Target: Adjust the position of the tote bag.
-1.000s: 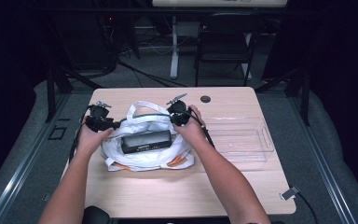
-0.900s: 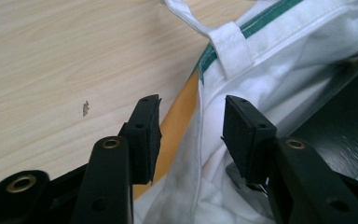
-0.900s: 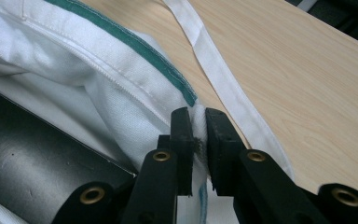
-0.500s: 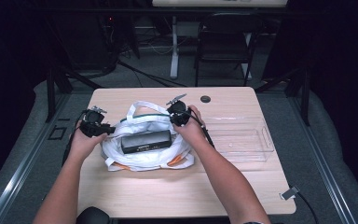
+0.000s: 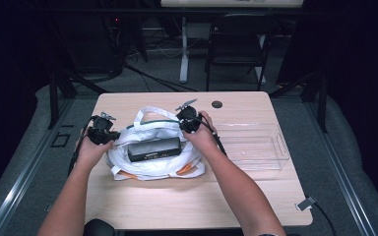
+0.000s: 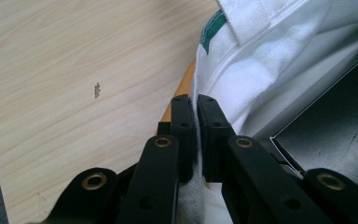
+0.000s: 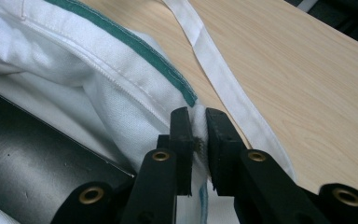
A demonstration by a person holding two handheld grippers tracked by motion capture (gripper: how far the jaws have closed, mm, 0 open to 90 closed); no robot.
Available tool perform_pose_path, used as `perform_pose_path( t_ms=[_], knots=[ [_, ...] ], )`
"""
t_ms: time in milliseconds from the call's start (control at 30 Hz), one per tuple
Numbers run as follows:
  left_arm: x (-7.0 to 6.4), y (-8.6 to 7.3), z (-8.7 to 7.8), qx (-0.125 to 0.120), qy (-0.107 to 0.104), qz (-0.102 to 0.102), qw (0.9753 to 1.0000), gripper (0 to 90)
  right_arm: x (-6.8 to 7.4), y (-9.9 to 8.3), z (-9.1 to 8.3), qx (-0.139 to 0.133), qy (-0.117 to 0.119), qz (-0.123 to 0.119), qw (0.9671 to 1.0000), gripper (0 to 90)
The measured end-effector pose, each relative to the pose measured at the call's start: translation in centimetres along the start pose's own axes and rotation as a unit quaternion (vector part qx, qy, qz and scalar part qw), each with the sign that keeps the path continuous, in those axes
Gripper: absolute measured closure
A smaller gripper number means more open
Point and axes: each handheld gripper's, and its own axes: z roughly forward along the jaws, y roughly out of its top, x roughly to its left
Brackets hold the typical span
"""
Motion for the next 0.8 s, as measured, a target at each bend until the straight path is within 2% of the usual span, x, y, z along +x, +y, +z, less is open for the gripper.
perform_pose_path(
  t_ms=[133, 433, 633, 800],
  knots=[
    [0.0, 0.1, 0.3, 0.003, 0.007, -0.002, 1.0000, 87.0, 0.1, 0.0, -0.1, -0.002, -0.001, -0.002, 1.0000, 81.1],
    [0.3, 0.1, 0.8, 0.008, 0.004, -0.007, 0.9999, 87.2, 0.3, 0.0, -0.6, -0.009, 0.000, -0.009, 0.9999, 79.8],
    [0.3, 0.2, 0.7, 0.011, 0.004, -0.009, 0.9999, 87.2, 0.5, 0.0, -1.5, -0.017, 0.000, -0.016, 0.9997, 75.1],
    [0.3, 0.1, 0.8, 0.009, 0.008, -0.011, 0.9999, 87.3, 0.6, 0.2, -2.8, -0.035, 0.006, -0.014, 0.9993, 72.5]
  ],
)
